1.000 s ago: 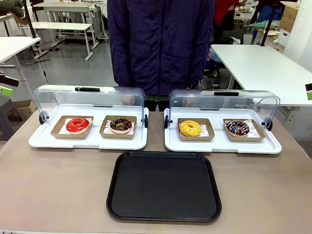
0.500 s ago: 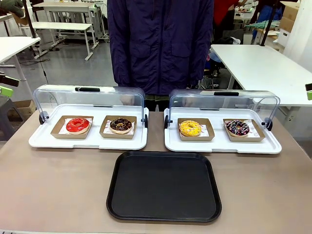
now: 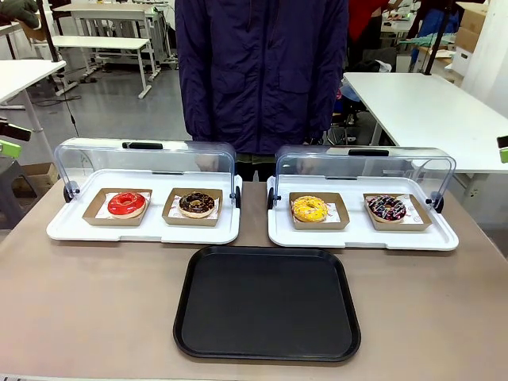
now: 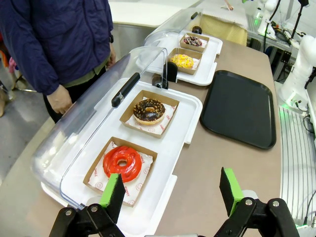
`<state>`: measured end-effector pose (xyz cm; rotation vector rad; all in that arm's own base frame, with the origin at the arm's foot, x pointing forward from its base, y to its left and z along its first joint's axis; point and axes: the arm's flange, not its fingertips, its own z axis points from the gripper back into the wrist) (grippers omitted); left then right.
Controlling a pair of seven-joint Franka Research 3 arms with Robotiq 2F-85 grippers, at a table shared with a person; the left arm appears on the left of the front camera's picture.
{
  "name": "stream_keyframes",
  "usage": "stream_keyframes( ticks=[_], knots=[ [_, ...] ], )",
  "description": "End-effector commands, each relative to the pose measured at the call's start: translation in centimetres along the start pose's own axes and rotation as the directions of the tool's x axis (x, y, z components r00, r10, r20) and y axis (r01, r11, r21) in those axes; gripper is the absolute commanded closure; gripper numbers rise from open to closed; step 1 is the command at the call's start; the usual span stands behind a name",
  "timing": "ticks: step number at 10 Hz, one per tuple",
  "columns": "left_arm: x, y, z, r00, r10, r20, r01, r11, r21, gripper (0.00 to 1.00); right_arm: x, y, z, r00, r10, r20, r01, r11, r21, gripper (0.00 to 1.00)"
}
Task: Move the second donut from the left to the tray.
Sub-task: Pick up the Paper togo box containing the Donut indicated by the person and place it on the Handle tray.
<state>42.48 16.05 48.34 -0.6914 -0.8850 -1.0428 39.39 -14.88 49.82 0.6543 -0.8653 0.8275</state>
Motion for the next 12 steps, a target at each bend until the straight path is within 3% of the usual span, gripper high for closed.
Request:
stream_keyframes(
  ticks=[1,12],
  knots=[
    [0.06,-0.07,0.08,1.000,-0.005,0.004,0.006,1.000,-0.008,0.00,0.28,-0.14,-0.06,1.000,0.013,0.020,-0.013,1.000,-0.001,0.00],
    [0.06,-0.07,0.08,1.000,-0.005,0.004,0.006,1.000,-0.008,0.00,0.28,-0.14,-0.06,1.000,0.013,0.020,-0.013,1.000,-0.001,0.00]
  ],
)
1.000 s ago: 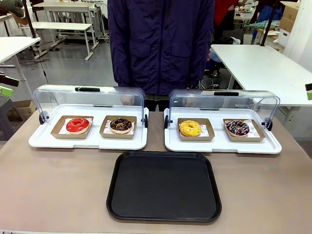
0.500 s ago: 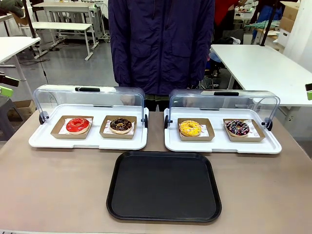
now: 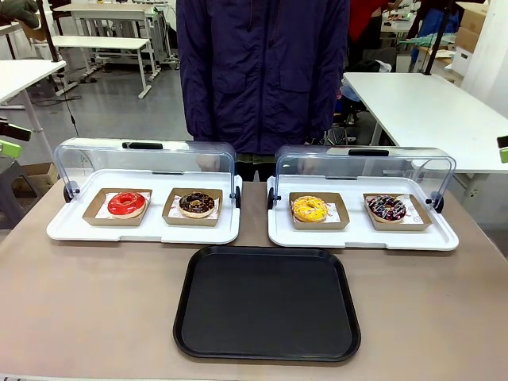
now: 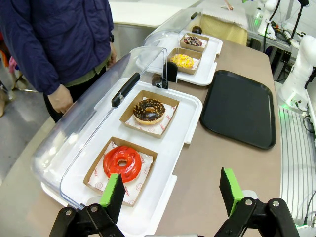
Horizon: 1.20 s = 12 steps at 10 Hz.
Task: Move the second donut from the left to the tray.
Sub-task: Pick up the Paper togo box containing the Donut indicated by the person and place it on the Handle tray.
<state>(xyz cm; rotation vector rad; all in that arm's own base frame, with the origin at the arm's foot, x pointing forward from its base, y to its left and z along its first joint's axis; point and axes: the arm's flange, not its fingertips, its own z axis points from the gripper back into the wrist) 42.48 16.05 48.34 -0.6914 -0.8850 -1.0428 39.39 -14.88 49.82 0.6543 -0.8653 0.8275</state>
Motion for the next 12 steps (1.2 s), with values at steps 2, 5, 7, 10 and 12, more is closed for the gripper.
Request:
stream_keyframes(
  ticks=[2,5,7,10,12],
  knots=[
    [0.06,-0.07,0.08,1.000,-0.006,0.004,0.006,1.000,-0.008,0.00,0.28,-0.14,-0.06,1.000,0.013,0.020,-0.013,1.000,-0.001,0.00],
    [0.06,-0.07,0.08,1.000,-0.006,0.004,0.006,1.000,-0.008,0.00,0.28,-0.14,-0.06,1.000,0.013,0.020,-0.013,1.000,-0.001,0.00],
    [0.06,-0.07,0.08,1.000,-0.006,0.004,0.006,1.000,-0.008,0.00,0.28,-0.14,-0.06,1.000,0.013,0.020,-0.013,1.000,-0.001,0.00],
    [0.06,-0.07,0.08,1.000,-0.006,0.004,0.006,1.000,-0.008,0.00,0.28,-0.14,-0.06,1.000,0.013,0.020,-0.013,1.000,-0.001,0.00],
    [0.06,-0.07,0.08,1.000,-0.006,0.004,0.006,1.000,-0.008,0.00,0.28,-0.14,-0.06,1.000,0.013,0.020,-0.013,1.000,-0.001,0.00]
  ],
)
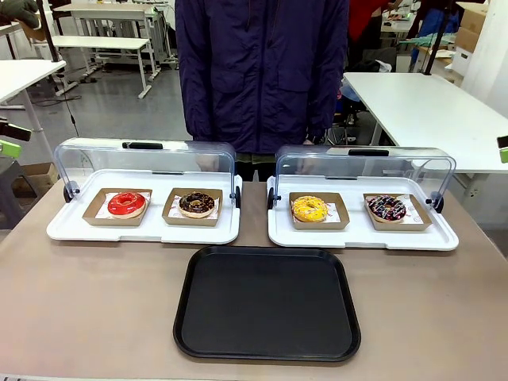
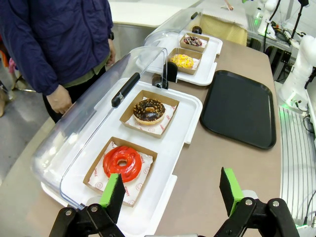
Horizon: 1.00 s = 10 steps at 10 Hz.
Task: Move the second donut from the left to the tray.
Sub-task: Pick up the Paper togo box containing the Donut indicated by the person and place it on the Handle tray.
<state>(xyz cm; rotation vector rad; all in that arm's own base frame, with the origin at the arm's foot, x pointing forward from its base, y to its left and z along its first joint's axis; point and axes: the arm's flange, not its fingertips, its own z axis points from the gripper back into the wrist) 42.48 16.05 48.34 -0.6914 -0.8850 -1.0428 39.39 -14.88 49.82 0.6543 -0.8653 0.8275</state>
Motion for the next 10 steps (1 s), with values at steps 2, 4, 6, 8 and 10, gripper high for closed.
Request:
stream_keyframes(
  ticks=[2,4,6,8,10],
  knots=[
    [0.06,-0.07,0.08,1.000,-0.005,0.004,0.006,1.000,-0.008,0.00,0.28,-0.14,-0.06,1.000,0.013,0.020,-0.013,1.000,-0.001,0.00],
    [0.06,-0.07,0.08,1.000,-0.005,0.004,0.006,1.000,-0.008,0.00,0.28,-0.14,-0.06,1.000,0.013,0.020,-0.013,1.000,-0.001,0.00],
    [0.06,-0.07,0.08,1.000,-0.005,0.004,0.006,1.000,-0.008,0.00,0.28,-0.14,-0.06,1.000,0.013,0.020,-0.013,1.000,-0.001,0.00],
    [0.06,-0.07,0.08,1.000,-0.005,0.004,0.006,1.000,-0.008,0.00,0.28,-0.14,-0.06,1.000,0.013,0.020,-0.013,1.000,-0.001,0.00],
    [0.06,-0.07,0.08,1.000,-0.005,0.004,0.006,1.000,-0.008,0.00,0.28,-0.14,-0.06,1.000,0.013,0.020,-0.013,1.000,-0.001,0.00]
  ],
)
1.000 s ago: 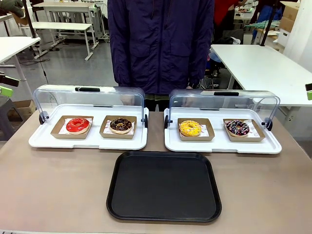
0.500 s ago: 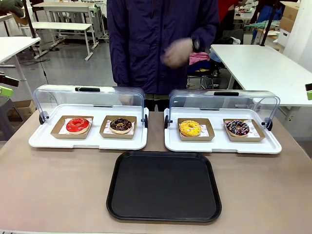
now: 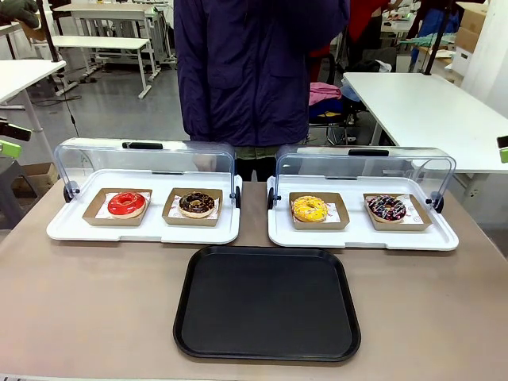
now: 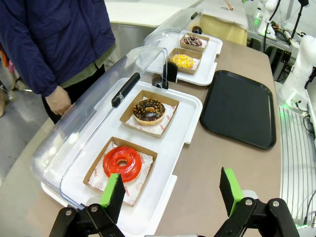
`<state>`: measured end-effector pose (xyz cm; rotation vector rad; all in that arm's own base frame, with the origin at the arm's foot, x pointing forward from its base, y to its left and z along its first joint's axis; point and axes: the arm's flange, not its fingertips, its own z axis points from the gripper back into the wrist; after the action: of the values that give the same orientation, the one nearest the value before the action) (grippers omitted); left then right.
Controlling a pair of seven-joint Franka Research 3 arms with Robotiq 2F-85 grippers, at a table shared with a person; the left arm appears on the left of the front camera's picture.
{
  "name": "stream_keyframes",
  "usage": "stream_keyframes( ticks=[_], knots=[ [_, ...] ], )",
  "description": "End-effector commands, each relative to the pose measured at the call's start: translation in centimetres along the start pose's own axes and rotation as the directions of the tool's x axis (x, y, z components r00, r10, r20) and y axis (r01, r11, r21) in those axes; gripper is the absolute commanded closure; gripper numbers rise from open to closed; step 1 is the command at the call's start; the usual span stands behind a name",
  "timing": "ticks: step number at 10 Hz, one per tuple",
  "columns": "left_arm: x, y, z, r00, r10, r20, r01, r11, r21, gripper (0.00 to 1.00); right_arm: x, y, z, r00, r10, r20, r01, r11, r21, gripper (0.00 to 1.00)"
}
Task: Move the second donut from the left to the tray.
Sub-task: Pick up the Paper togo box containing the Donut indicated by the person and place it on the Handle tray.
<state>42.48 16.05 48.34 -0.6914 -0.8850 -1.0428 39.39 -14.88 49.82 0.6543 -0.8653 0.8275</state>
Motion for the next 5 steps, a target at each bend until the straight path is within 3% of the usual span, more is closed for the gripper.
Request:
stream_keyframes(
  ticks=[1,5],
  knots=[
    [0.06,-0.07,0.08,1.000,-0.005,0.004,0.006,1.000,-0.008,0.00,0.28,-0.14,-0.06,1.000,0.013,0.020,-0.013,1.000,-0.001,0.00],
    [0.06,-0.07,0.08,1.000,-0.005,0.004,0.006,1.000,-0.008,0.00,0.28,-0.14,-0.06,1.000,0.013,0.020,-0.013,1.000,-0.001,0.00]
  ],
)
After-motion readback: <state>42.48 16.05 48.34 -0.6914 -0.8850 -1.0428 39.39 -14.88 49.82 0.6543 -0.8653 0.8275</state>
